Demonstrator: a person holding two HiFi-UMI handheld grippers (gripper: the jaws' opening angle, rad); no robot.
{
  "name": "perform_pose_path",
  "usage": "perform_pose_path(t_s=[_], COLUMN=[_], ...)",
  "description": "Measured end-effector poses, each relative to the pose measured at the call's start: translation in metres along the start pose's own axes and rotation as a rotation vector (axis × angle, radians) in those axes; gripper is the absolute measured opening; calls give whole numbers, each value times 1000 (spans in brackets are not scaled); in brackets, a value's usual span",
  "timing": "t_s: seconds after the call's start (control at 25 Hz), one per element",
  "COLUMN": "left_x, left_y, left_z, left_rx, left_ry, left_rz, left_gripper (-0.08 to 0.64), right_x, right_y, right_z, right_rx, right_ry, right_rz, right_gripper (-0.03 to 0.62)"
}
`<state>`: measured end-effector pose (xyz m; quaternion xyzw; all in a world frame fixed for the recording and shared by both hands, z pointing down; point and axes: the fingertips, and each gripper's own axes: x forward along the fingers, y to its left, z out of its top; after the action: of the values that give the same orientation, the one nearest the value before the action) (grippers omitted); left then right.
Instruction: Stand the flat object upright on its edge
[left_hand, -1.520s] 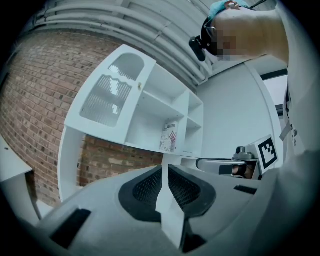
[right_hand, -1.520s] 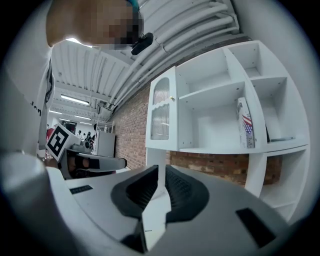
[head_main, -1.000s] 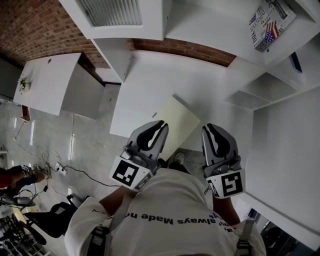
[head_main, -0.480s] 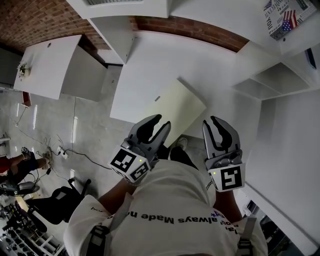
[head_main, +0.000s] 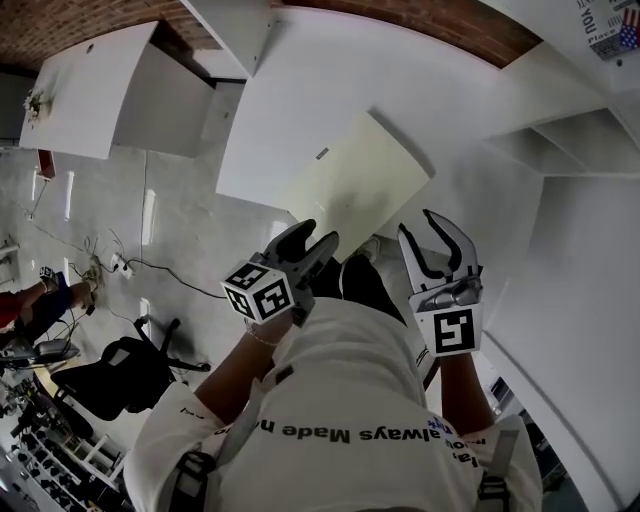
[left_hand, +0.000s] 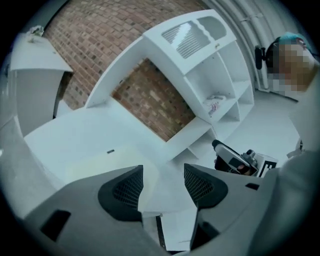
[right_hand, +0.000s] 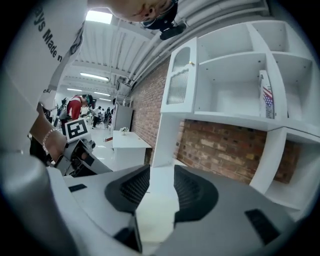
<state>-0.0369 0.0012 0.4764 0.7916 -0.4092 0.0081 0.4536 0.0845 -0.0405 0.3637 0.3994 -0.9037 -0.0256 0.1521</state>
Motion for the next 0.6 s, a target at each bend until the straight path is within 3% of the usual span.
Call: perform_pose_path(t_s=[0.24, 0.6], left_x=[2, 2], left_y=[26, 83], left_z=[-46, -107], left_rx=[-198, -397], left_ry=[38, 70], left_rz=[-2, 4], left_gripper=[273, 318], right_x=[1, 19], right_y=[14, 31], right_z=[-50, -121], right_rx=[-85, -219], right_ry=[150, 215], right_rz=[80, 185], right_gripper=[180, 238])
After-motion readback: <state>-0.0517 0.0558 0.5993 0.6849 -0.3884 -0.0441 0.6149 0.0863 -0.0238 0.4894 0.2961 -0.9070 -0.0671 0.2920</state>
